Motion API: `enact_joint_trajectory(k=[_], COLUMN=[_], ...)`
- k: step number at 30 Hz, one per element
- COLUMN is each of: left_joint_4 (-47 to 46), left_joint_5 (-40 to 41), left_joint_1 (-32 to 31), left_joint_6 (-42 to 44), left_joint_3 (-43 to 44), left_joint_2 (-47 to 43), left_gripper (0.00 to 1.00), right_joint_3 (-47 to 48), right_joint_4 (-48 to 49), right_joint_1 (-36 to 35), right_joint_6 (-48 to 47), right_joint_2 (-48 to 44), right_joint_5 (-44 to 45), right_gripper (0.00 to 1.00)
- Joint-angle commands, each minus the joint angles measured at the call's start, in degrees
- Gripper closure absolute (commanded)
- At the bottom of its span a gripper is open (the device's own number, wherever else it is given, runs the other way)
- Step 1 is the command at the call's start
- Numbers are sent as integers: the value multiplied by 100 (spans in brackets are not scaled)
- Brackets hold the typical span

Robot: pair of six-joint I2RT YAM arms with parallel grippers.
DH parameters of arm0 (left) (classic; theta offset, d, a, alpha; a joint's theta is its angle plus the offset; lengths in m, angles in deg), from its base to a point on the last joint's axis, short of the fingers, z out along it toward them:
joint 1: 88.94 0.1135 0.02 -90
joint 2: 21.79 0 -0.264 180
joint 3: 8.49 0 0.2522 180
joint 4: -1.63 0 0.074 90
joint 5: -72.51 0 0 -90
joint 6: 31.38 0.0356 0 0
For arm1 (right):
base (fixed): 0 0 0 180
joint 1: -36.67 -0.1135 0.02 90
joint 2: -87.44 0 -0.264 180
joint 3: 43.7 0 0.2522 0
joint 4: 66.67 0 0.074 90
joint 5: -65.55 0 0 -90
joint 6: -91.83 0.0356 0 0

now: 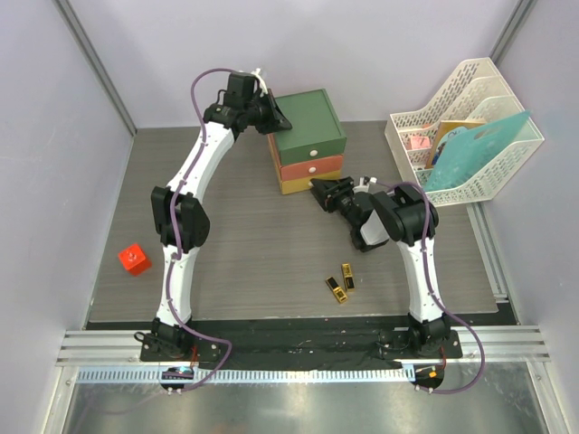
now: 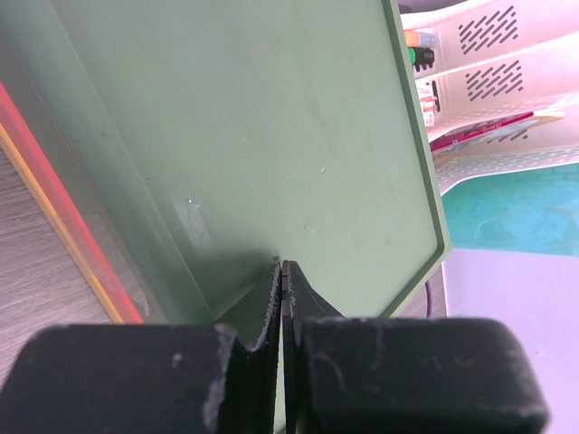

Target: Organize the makeup

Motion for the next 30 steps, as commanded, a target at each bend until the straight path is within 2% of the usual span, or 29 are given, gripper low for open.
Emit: enact_joint_trajectory(k=[1, 12, 18, 25, 26, 27, 30], left_joint_4=[1339, 1392, 1374, 1366, 1366, 1357, 1348], left_joint_5=[230, 221, 238, 247, 247, 247, 247], left_joint_1=[87, 122, 140, 149, 149, 158, 158], left_joint_6=[387, 440, 423, 405, 414, 414, 405], left_joint_3=[-342, -377, -421, -430, -439, -439, -439], left_joint_2=[455, 446, 420, 411, 420, 411, 420], left_gripper=[100, 100, 100, 100, 100, 100, 100], right_joint_3=[6, 313, 402, 191, 182, 130, 24], right_joint_4=[24, -134, -345, -442, -442, -424, -328], right_joint_1=[28, 36, 28, 28, 28, 28, 28], right_joint_6=[-75, 22, 74, 294, 329, 347, 400], right_joint_2=[314, 551, 560, 542, 542, 534, 490], right_joint_5=[413, 396, 457, 651, 651, 659, 642], right_gripper=[50, 54, 59, 83, 85, 91, 96])
